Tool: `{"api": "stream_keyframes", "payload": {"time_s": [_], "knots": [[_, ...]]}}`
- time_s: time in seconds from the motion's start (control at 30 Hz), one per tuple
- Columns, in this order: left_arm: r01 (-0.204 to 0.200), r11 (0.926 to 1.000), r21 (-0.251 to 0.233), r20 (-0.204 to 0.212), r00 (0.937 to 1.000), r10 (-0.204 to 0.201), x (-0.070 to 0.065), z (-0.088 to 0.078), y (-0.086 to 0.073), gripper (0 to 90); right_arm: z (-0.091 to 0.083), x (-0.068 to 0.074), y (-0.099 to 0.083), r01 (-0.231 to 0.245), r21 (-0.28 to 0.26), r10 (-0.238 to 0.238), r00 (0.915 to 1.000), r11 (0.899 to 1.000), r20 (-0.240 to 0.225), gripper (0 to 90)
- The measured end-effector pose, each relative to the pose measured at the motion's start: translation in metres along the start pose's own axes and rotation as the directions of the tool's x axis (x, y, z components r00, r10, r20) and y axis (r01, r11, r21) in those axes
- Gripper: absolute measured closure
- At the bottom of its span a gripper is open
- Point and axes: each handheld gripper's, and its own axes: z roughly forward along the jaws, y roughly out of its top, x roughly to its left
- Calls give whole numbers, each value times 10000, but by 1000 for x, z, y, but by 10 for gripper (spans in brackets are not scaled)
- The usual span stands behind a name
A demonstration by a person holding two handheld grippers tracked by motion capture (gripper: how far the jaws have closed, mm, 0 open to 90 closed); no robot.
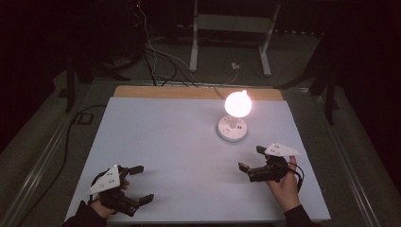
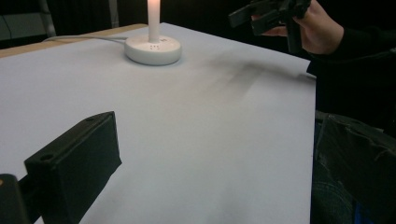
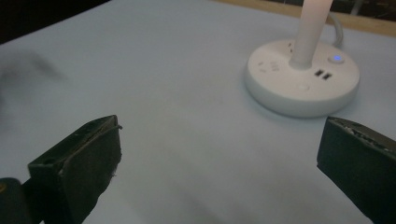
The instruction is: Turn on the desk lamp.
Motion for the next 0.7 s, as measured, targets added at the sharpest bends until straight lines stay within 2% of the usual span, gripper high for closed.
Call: {"api": "stream_keyframes", "payload": {"time_s": [0.23,0.43,0.53,0.7], "knots": [[17,10000,-71,-5,10000,-17,0,0,0,3,-14,2,-17,-36,211,40,9998,9998,-186,0],[-16,10000,-24,8,10000,16,-1,1,0,3,-24,-1,-34,-79,602,89,9998,9982,-167,0],[-12,10000,-42,-6,10000,12,-1,0,0,3,-30,-3,-44,-219,990,244,9994,9948,-238,0],[28,10000,-36,43,10000,-28,0,1,0,3,-34,-3,-55,-274,1140,297,9994,9931,-186,0]]}}
